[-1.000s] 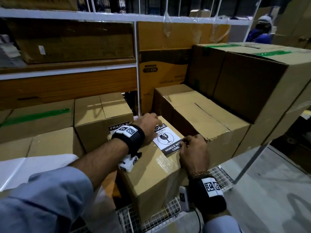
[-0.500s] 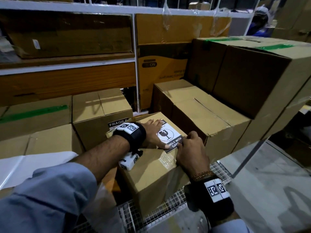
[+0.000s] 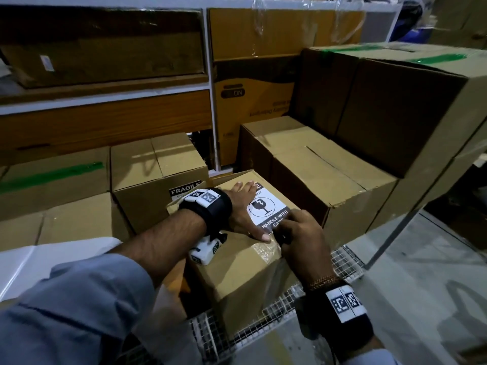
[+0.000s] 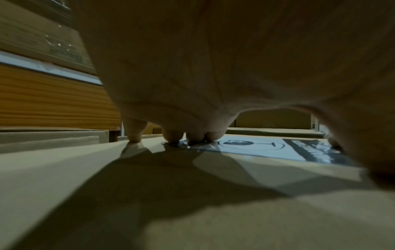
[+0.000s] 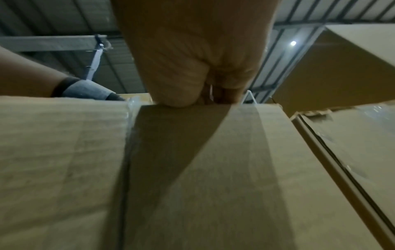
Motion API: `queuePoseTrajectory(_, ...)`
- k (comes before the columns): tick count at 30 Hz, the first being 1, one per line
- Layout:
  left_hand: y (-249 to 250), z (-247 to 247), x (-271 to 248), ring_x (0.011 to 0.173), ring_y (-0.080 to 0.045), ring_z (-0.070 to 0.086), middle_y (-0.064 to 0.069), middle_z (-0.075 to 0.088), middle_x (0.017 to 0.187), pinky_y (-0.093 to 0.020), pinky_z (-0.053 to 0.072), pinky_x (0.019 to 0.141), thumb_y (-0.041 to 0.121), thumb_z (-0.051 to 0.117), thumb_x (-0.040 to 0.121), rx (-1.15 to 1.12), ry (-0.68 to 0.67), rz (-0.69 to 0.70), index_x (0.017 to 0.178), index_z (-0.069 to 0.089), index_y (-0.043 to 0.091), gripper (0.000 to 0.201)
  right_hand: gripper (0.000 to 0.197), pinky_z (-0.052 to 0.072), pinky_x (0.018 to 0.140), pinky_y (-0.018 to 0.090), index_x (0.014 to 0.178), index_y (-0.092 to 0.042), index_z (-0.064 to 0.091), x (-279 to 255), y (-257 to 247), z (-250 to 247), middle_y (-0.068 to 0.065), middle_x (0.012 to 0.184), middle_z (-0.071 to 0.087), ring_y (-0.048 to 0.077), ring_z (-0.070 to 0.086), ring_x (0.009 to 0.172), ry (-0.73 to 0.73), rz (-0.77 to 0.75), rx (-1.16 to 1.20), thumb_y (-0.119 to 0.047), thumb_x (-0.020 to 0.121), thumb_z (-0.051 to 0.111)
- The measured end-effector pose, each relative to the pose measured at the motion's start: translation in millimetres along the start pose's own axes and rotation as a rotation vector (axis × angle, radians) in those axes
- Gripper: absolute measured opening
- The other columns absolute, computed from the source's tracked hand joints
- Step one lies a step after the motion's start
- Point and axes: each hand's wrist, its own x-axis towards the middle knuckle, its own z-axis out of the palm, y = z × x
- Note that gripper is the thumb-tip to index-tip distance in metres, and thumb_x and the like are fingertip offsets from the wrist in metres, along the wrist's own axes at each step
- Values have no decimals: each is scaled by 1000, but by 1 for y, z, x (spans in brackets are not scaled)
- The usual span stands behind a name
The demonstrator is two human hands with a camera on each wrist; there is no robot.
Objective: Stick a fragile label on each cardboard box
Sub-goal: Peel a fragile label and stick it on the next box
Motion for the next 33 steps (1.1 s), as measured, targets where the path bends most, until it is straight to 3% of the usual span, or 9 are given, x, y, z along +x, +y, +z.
queuePoseTrajectory(6, -1, 1, 2, 157, -26, -14, -4, -23, 169, -52, 4, 125, 94, 68, 55, 15, 6, 15, 161, -19, 18, 157, 22, 56, 73, 29, 86, -16, 79, 1, 4, 0, -1, 101, 69, 15, 61, 97, -32, -7, 100, -7, 71, 91)
queuePoseTrajectory(11, 0, 0, 1, 157, -26, -16, -4, -25, 169, -50, 2, 125, 93, 69, 57, 22, -12, 4, 161, -20, 17, 156, 20, 57, 83, 32, 100, -18, 77, 8, 10, -8, -1, 109, 65, 14, 57, 103, -49, 104, 32, -5, 85, 78)
queuePoseTrajectory(14, 1, -3, 1, 157, -26, -16, -4, -25, 168, -49, 1, 125, 93, 69, 57, 18, -18, -2, 161, -20, 17, 156, 24, 58, 84, 34, 103, -19, 76, 15, 16, -12, -4, 107, 64, 11, 54, 102, -47, 115, 5, -2, 85, 75)
queuePoseTrajectory(17, -1, -2, 2, 157, -26, -17, -4, -26, 168, -50, 1, 125, 92, 69, 57, 20, -22, 1, 161, -20, 17, 156, 25, 51, 90, 24, 105, -20, 77, 12, 8, -12, -4, 115, 65, 8, 53, 109, -136, 29, 37, -5, 85, 78)
queuePoseTrajectory(20, -1, -1, 3, 157, -26, -17, -4, -25, 169, -49, 1, 125, 92, 69, 57, 21, -17, 10, 161, -20, 17, 156, 23, 50, 91, 23, 105, -22, 77, 9, 5, -11, -7, 117, 65, 5, 51, 110, -163, -32, 57, -9, 86, 78)
queuePoseTrajectory(24, 0, -1, 5, 157, -27, -17, -3, -26, 168, -51, 1, 125, 93, 69, 56, 9, -23, 2, 161, -21, 18, 157, 30, 54, 90, 32, 109, -22, 75, 15, 21, -12, -6, 117, 62, 9, 49, 109, -91, 107, 19, -2, 89, 68)
queuePoseTrajectory(28, -1, 1, 5, 157, -27, -17, -3, -26, 168, -53, 2, 125, 96, 67, 53, 11, -20, -5, 160, -21, 18, 159, 22, 52, 81, 29, 109, -20, 75, 17, 16, -11, -5, 110, 63, 12, 49, 102, -72, 153, -98, -7, 92, 68)
queuePoseTrajectory(33, -2, -2, -1, 157, -25, -16, -4, -25, 168, -50, 1, 125, 95, 67, 54, 4, -13, -5, 160, -22, 15, 161, 18, 53, 81, 34, 108, -13, 73, 19, 8, -11, 3, 111, 63, 19, 51, 104, -35, 260, -178, -8, 91, 68)
